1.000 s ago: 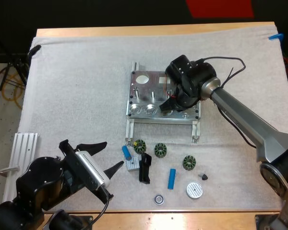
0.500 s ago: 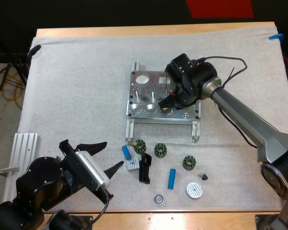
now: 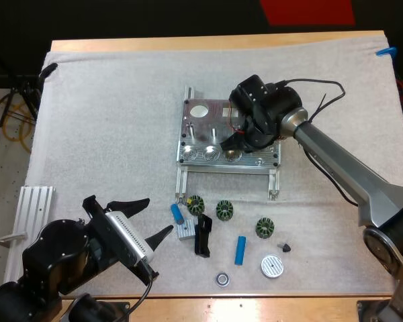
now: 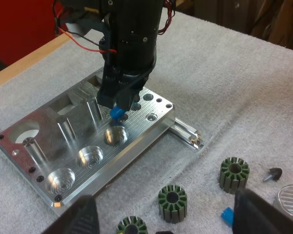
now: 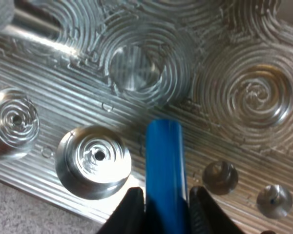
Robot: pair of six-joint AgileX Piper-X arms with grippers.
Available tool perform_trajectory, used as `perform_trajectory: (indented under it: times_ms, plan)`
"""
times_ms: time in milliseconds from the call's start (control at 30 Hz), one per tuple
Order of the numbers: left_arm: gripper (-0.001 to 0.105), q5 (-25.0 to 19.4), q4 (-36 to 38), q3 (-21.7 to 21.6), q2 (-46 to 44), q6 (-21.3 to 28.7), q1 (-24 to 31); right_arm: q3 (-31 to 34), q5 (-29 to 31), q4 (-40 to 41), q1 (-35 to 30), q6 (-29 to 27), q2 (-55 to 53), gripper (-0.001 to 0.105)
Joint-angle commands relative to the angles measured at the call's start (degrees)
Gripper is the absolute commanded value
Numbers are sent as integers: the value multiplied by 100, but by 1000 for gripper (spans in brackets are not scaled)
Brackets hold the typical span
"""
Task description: Load cells from left to right
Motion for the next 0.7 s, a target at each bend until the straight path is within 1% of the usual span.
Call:
perform_trajectory:
  times_ms: [0, 200, 467, 667]
  plan:
    - [58, -64, -72, -11, -18, -61, -1, 19, 167, -713, -9, 26, 276, 0]
    - [58, -64, -72, -11, -18, -61, -1, -25, 342, -857, -9, 26, 276, 0]
    - [58, -64, -72, -11, -18, -61, -1, -25, 344, -840, -9, 26, 244, 0]
    - [58, -64, -72, -11, -18, -50, -1, -25, 396, -731, 2, -4, -128, 0]
